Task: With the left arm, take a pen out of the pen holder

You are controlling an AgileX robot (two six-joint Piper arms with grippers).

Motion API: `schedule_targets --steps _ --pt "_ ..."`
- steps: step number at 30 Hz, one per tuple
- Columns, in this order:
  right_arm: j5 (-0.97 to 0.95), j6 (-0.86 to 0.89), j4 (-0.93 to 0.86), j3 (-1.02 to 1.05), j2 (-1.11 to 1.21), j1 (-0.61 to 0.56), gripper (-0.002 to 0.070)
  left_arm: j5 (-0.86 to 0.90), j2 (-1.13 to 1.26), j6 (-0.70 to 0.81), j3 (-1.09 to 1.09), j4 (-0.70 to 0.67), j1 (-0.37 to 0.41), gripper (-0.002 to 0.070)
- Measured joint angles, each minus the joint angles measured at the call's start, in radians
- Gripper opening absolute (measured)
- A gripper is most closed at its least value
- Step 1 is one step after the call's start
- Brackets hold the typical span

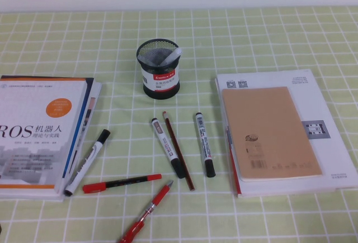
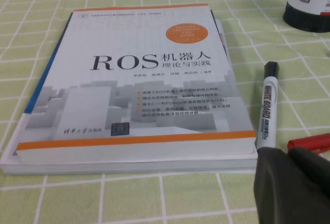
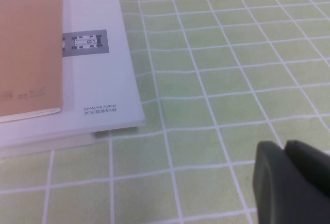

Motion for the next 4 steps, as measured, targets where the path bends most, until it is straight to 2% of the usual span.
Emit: schedule_targets --steps 4 --pt "0.0 0.0 0.0 0.0 0.0 0.0 -0.0013 0.0 0.0 0.0 0.0 0.0 0.002 0.0"
